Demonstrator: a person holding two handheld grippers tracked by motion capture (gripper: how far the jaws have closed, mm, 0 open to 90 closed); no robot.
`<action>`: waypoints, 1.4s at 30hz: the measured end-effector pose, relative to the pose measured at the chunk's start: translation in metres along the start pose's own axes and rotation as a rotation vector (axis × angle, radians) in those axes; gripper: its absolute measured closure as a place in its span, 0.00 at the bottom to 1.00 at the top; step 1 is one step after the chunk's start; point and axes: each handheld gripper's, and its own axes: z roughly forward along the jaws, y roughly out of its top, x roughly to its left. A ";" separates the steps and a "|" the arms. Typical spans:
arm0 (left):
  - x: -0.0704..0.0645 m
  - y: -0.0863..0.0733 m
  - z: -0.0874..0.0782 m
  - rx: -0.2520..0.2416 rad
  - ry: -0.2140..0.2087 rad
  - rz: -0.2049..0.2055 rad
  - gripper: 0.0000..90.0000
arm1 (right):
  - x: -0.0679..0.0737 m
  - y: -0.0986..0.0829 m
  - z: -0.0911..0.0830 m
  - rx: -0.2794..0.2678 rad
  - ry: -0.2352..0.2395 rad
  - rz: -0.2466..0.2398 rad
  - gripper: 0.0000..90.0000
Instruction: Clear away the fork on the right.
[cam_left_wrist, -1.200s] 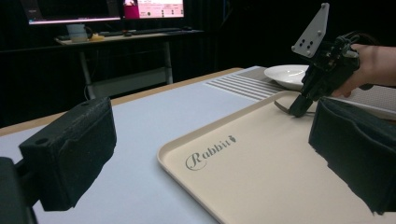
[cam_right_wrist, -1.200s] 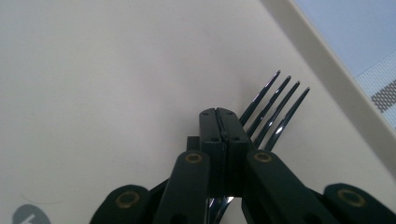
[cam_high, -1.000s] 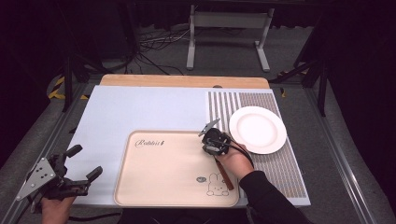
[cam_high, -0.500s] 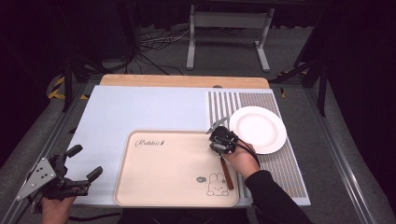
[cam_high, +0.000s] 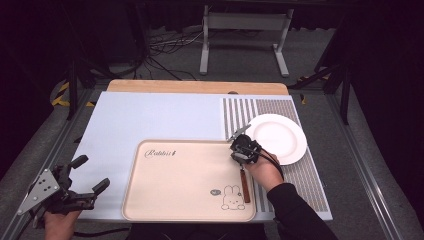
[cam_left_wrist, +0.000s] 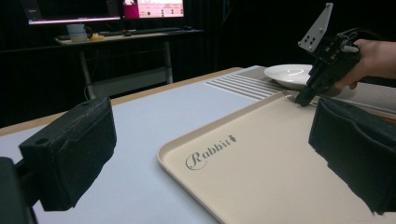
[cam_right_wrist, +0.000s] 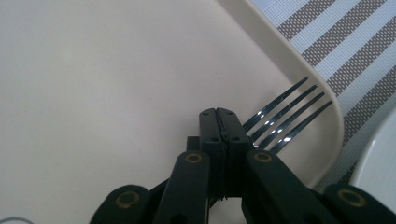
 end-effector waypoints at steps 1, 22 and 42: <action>0.000 0.000 0.000 0.003 -0.001 0.002 0.02 | -0.001 -0.001 0.000 0.001 -0.003 0.002 1.00; 0.000 0.000 0.000 0.003 -0.002 0.000 0.02 | 0.005 -0.002 -0.029 -0.093 -0.005 -0.032 0.74; -0.002 0.000 -0.001 0.003 0.002 -0.005 0.02 | 0.006 -0.037 -0.097 -0.366 -0.034 -0.060 0.11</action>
